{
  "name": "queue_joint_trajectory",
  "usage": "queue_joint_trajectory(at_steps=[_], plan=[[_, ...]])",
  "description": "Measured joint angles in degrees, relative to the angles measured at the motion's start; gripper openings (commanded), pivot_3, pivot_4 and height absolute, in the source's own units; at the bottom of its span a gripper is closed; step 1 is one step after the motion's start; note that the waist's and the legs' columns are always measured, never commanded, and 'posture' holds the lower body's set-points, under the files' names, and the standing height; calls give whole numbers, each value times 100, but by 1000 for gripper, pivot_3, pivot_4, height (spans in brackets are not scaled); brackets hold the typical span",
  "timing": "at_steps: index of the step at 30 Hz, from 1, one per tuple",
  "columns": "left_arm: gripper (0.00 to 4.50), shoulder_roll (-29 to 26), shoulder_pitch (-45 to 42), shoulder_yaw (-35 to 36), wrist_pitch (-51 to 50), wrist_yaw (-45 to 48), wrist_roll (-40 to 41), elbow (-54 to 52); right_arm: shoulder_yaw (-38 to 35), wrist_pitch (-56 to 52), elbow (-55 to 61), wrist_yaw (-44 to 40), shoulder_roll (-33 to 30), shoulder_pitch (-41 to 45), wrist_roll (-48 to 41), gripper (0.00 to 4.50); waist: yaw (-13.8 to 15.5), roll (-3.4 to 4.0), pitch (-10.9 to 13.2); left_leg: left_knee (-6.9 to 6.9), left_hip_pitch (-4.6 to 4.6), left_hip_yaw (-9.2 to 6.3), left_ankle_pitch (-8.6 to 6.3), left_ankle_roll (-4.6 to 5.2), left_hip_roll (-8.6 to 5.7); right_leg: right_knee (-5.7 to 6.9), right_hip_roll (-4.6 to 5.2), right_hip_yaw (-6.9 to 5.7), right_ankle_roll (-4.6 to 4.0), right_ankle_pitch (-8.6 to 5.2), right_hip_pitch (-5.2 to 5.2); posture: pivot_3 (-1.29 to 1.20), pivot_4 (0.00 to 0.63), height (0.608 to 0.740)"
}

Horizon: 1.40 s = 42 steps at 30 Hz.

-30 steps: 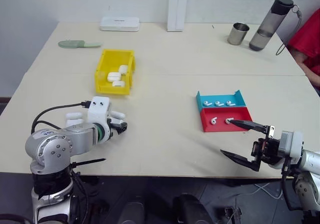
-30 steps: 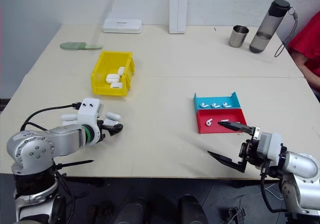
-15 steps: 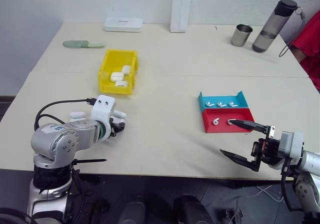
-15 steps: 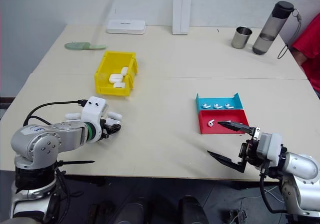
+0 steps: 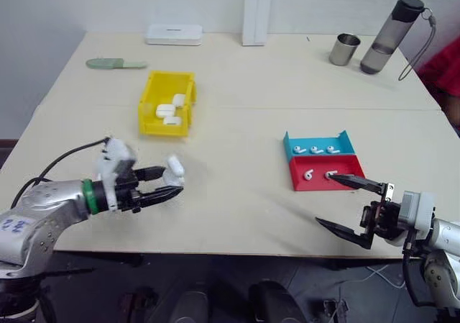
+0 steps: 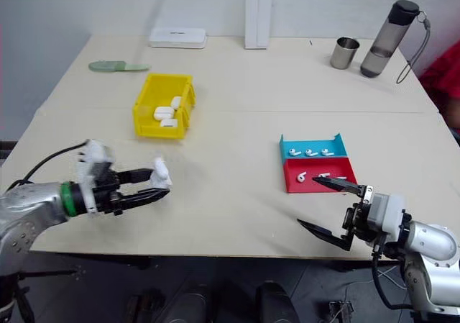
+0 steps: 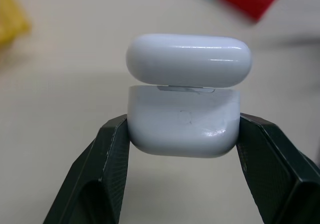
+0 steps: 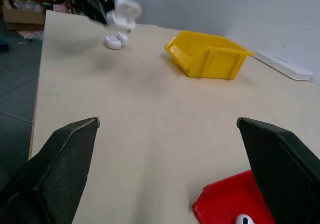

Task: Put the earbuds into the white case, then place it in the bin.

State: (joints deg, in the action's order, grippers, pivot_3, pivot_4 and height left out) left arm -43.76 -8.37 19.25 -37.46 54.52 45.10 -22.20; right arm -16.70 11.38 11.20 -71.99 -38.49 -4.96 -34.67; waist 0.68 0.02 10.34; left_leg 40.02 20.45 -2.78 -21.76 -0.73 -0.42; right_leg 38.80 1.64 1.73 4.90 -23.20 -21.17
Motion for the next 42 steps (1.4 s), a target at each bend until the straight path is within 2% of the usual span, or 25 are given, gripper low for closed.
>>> queue_joint_trajectory(at_steps=[4, 8, 12, 19, 22, 26, 32, 34, 36, 40, 42], plan=[[2761, 661, -10, -213, 856, 761, 129, 57, -145, 0, -33, -39, -118, -7, 0, 4500, 42, -1, 0, 0, 0, 1, -6, 10, 0, -9, -2, 0, 2, 1, 7, 0, 150, 740], [2761, 1764, -139, -1046, 1723, 960, -143, 190, -365, -2, -25, 14, -180, -116, 5, 4500, 66, -5, 1, 5, 0, 2, -9, 16, -1, -10, -5, 1, 6, 3, 11, 0, 150, 740], [2761, 2690, -329, -1931, 2686, 1058, -799, 619, -623, -3, 1, 69, -226, -441, 67, 4500, 65, -5, 1, 7, -1, 11, -9, 17, -1, -9, -9, 6, 7, 4, 14, 0, 150, 740], [2761, 3692, -537, -2856, 3663, 1103, -1378, 1373, -1015, 6, -253, 167, -408, -704, 221, 4500, 41, -5, 2, 8, -13, 22, -8, 19, 1, -1, -12, 17, 7, 4, 20, 0, 150, 740], [2761, 3834, -527, -2958, 3752, 991, -1388, 1362, -1250, 168, -807, 128, -579, -933, 467, 4500, 57, -5, 1, 4, -13, 22, -8, 20, 1, -1, -12, 18, 7, 4, 19, 0, 150, 740], [2761, 3562, -284, -2896, 3615, 943, -1194, 997, -1524, 323, -1166, 228, -668, -1432, 894, 4500, 63, -2, -1, -4, -13, 20, -8, 20, 3, -4, -12, 18, 7, 4, 17, 0, 150, 740], [2761, 3074, -4, -2534, 3595, 938, -1097, 881, -1899, -534, -854, 321, -1486, -1540, 896, 4500, -40, 10, -7, -2, -41, 27, -2, 29, 4, -53, -13, 26, 4, 4, 69, 0, 150, 740], [2761, 3026, 101, -2472, 3605, 928, -1079, 872, -1813, -892, -645, 236, -1813, -1259, 777, 4500, -62, 9, -6, -1, -33, 22, 2, 34, 4, -66, -13, 22, 1, 6, 70, 0, 150, 740], [2761, 2969, 108, -2447, 3619, 924, -1063, 846, -1436, -1390, -624, 179, -2485, -803, 879, 4500, -73, 18, -9, -1, -27, 32, 5, 42, 2, -83, -10, 28, -2, 8, 70, 0, 150, 740], [2761, 2946, 63, -2427, 3686, 882, -1061, 843, -157, -2069, -861, -30, -3312, 878, 1199, 4500, -56, 16, -8, -2, -22, 21, 6, 41, 2, -82, -7, 17, -4, 10, 59, 0, 150, 740], [2761, 2957, 20, -2449, 3691, 857, -1063, 844, 465, -2261, -1073, -207, -3434, 1552, 1468, 4500, 13, 14, -7, -2, -15, 13, 4, 40, 2, -82, -7, 11, -3, 10, 52, 0, 150, 740]])
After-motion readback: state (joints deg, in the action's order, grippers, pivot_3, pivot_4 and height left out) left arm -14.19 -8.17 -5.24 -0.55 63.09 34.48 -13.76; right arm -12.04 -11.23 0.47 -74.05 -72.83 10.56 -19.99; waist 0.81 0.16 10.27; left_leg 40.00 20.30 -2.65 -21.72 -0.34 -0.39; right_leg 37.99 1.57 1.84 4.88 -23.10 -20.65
